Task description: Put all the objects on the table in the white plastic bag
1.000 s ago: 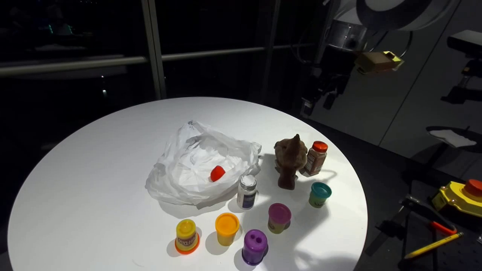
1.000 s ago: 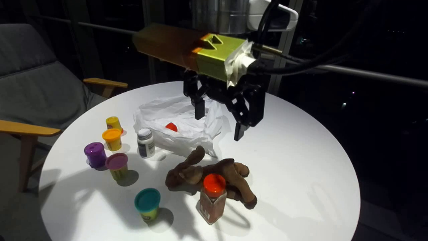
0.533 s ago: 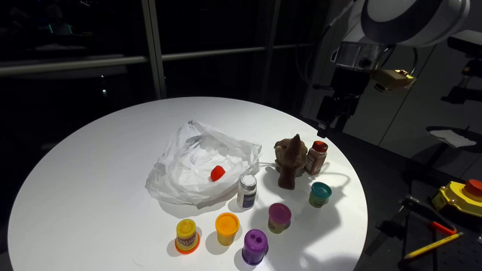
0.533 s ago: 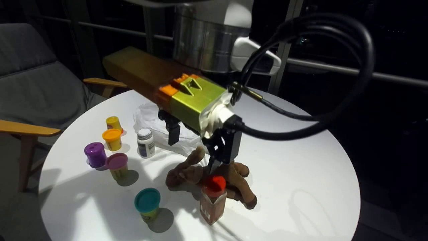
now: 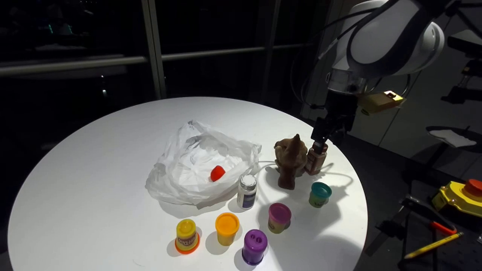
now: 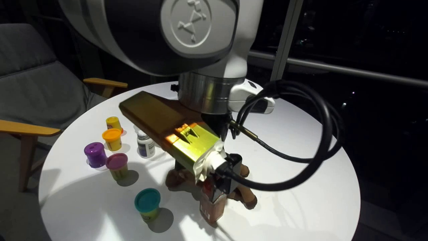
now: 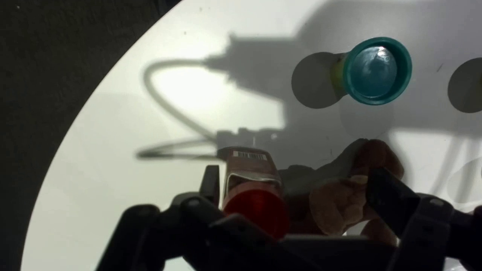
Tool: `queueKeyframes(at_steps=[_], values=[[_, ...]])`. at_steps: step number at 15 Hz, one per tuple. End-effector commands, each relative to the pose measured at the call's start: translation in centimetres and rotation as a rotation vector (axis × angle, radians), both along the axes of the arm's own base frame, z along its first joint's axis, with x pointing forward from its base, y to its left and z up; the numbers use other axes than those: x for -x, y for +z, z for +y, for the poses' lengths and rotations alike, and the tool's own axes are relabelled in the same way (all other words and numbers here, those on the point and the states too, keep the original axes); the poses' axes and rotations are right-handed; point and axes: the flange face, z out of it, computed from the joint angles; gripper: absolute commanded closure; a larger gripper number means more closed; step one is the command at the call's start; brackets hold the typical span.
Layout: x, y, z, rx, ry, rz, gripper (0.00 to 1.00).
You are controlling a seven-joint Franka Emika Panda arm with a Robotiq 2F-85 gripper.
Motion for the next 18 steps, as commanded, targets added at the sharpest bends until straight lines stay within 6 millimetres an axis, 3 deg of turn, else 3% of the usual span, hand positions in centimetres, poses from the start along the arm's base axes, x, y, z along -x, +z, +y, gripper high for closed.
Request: queueKeyframes(at_steps=[1,10,11,12,18], values=[[-1.5,-0.3,-0.9,0.073,-0.029,-0.048,0.00],[-3.2,-1.7,-2.6,0.111,-0.082,-0.027,0.00],[-3.3,-1.8,-2.6,0.104,-0.082,-0.022,0.25],[-3.4,-1.8,-2.5,0.100,-0.079,-0.020,0.26],[-3.2,-0.9,-2.8,0.103,-0.097,0.002,0.72]])
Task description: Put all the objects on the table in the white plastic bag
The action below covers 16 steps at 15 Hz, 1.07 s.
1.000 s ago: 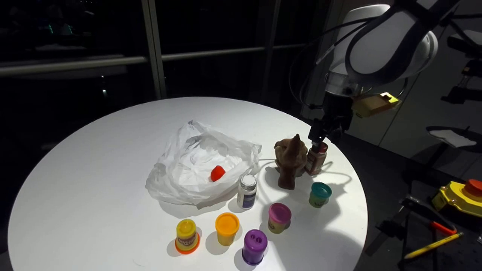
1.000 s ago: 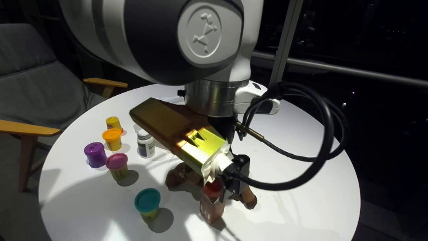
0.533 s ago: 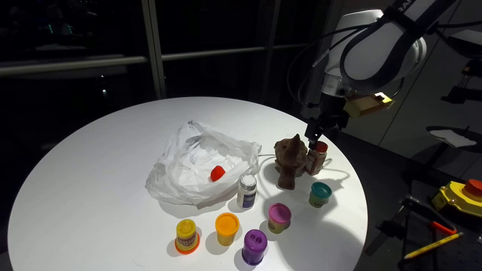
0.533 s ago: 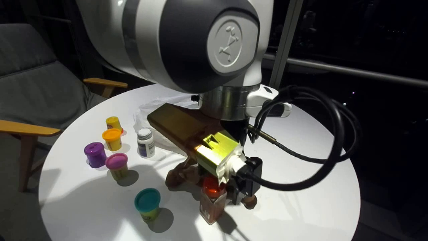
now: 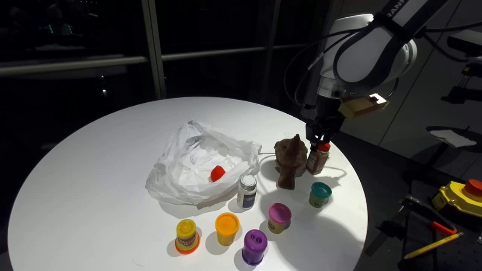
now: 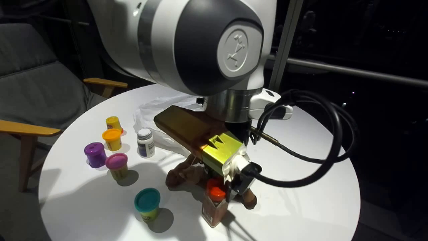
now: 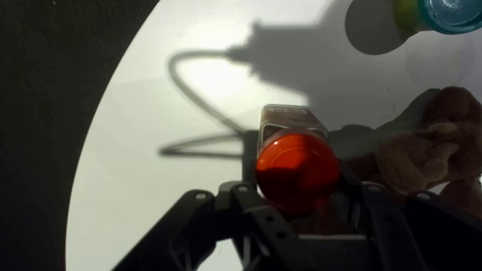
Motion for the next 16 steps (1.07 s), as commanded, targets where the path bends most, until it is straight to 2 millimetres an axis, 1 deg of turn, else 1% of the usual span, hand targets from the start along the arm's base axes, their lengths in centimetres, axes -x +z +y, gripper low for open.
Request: queueKeyframes(at_steps=[1,3,5,7,8,9,10,12,13,14,15,16], values=[[0.0,1.9,-0.5,-0.005,-0.042,0.016,0.76],[0.0,3.2,-0.7,0.000,-0.063,0.017,0.76],[-0.4,5.8,-0.9,0.011,-0.079,-0.004,0.76],[-1.6,9.5,-0.6,0.035,-0.078,-0.057,0.76],[-2.5,11.7,0.1,0.042,-0.062,-0.094,0.76],[-3.6,13.5,1.0,0.044,-0.041,-0.124,0.76],[-4.5,15.2,2.1,0.039,-0.023,-0.152,0.76],[-6.9,17.1,5.4,0.003,0.038,-0.180,0.76],[-8.1,17.3,7.3,-0.012,0.064,-0.184,0.76],[-9.4,16.8,9.4,-0.021,0.097,-0.182,0.76],[-10.3,16.6,11.4,-0.031,0.126,-0.184,0.76],[-11.5,15.8,13.4,-0.040,0.157,-0.188,0.76]])
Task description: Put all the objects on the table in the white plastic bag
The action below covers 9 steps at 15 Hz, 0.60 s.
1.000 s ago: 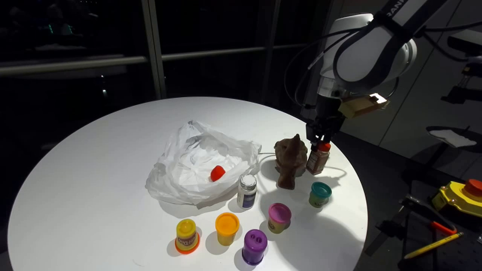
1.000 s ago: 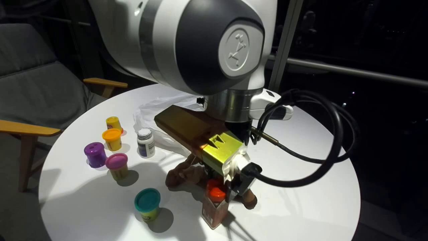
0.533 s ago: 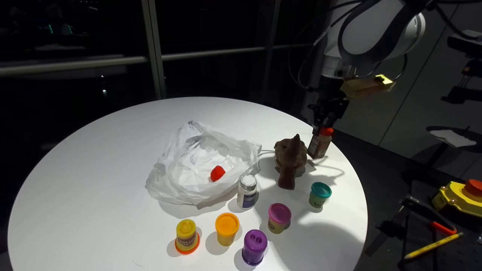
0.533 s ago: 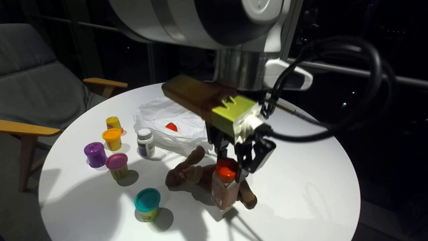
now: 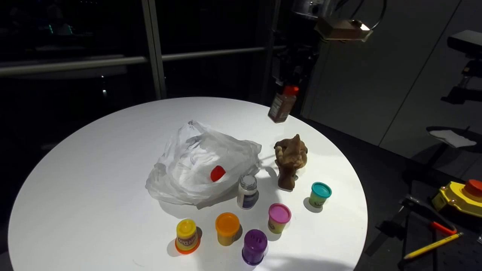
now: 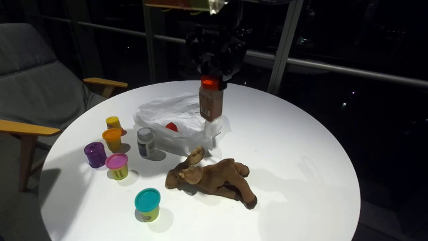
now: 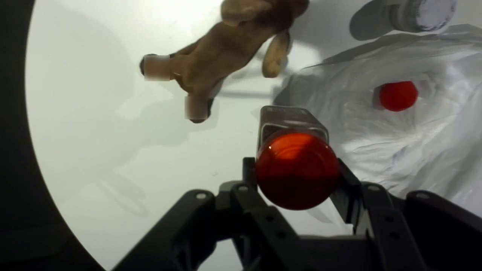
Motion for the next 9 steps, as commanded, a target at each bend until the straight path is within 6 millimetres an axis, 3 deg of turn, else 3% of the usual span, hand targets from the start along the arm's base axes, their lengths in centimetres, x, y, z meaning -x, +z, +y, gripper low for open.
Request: queueKeyframes(at_steps=[1,5,9], values=[[-4.4,-1.5,6.1,-0.022,0.091,-0.008,0.76],[-7.6,-5.7,10.5,-0.008,0.186,-0.007,0.76],[-8.7,-10.4,11.7,0.004,0.222,0.041,0.76]])
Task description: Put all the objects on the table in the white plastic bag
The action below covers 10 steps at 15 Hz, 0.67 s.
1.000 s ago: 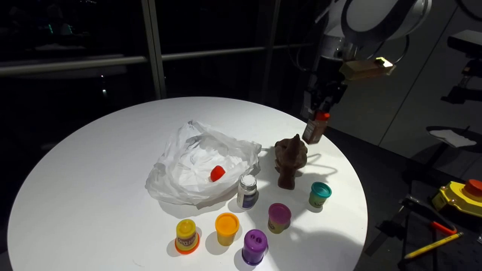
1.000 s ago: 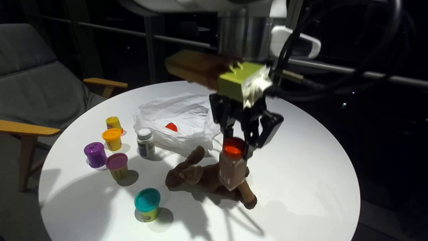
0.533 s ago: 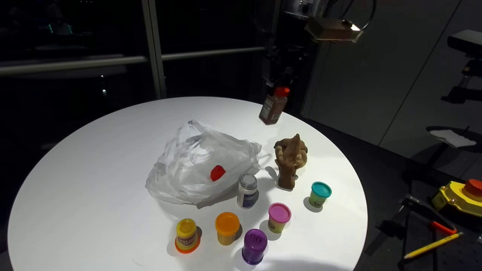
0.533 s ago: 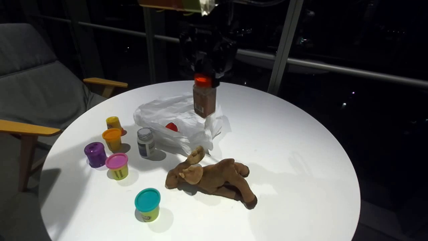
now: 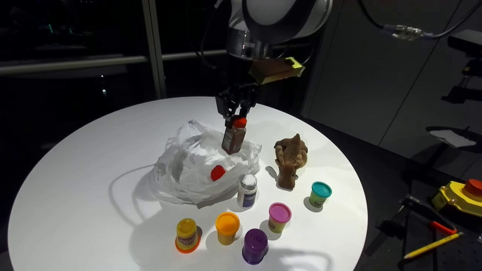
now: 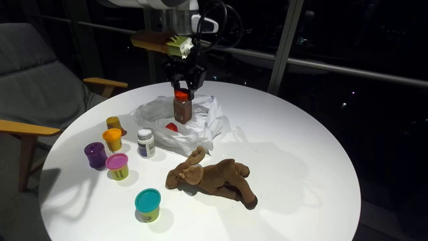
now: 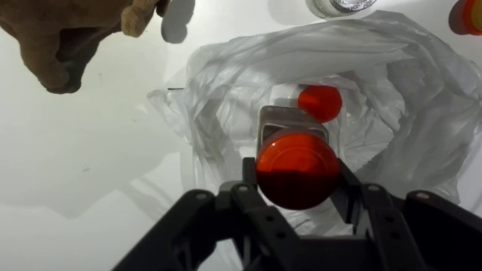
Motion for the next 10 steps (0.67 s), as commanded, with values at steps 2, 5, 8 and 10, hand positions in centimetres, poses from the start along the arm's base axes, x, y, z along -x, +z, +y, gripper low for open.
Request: queueKeyframes(at_steps=[2,5,8,10], values=[[-1.9,-3.4,0.5,0.033,0.045,0.024,0.76],[-1.9,-5.6,0.3,0.088,0.071,0.031,0.76],[-1.6,-6.6,-0.1,0.130,0.098,0.037,0.76],[-1.2,-6.7,-0.2,0.138,0.112,0.049,0.26]])
